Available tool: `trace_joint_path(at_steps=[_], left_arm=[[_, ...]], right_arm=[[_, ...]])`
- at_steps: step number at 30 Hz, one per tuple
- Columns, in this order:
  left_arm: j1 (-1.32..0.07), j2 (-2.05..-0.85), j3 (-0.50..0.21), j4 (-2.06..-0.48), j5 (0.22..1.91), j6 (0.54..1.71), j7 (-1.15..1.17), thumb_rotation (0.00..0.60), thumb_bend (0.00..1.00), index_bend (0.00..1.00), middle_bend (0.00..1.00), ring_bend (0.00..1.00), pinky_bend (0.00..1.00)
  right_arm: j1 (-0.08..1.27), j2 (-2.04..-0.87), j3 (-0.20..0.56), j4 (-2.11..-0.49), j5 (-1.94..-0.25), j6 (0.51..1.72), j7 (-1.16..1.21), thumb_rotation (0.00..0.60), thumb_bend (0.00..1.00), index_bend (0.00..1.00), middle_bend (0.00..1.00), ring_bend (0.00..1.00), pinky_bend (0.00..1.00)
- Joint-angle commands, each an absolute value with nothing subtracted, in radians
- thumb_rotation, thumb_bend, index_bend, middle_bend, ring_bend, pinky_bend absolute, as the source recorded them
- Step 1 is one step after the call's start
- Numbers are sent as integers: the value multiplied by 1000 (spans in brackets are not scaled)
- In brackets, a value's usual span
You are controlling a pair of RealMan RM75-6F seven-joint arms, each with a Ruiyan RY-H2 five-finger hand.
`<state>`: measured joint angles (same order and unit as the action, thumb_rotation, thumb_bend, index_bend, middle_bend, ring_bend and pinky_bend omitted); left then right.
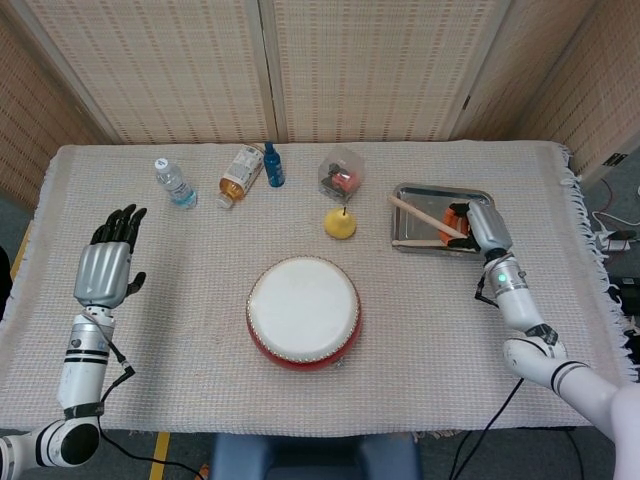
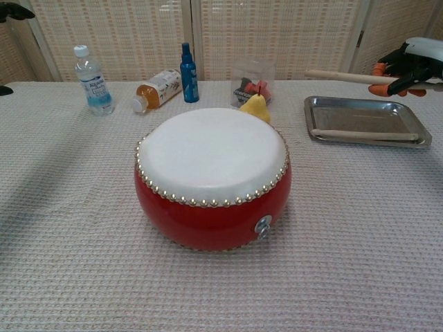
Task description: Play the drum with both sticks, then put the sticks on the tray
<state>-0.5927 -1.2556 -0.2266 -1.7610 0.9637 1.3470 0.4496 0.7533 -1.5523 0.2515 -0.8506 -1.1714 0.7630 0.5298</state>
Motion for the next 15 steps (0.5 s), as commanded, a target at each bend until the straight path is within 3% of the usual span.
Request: trace_joint_path(at_steps=[1, 15], left_arm=[[-590, -1254, -229, -1761, 963, 1345, 449, 600, 218, 0, 0, 0, 166], [-563, -1247, -239, -1754, 957, 1336, 430, 600, 216, 0, 0, 0, 165]], right_arm=[[798, -1654, 229, -660, -1243, 684, 643, 600, 679, 1000, 673, 722, 859], [875, -1831, 173, -290, -1341, 552, 792, 600, 653, 901, 628, 550, 694]])
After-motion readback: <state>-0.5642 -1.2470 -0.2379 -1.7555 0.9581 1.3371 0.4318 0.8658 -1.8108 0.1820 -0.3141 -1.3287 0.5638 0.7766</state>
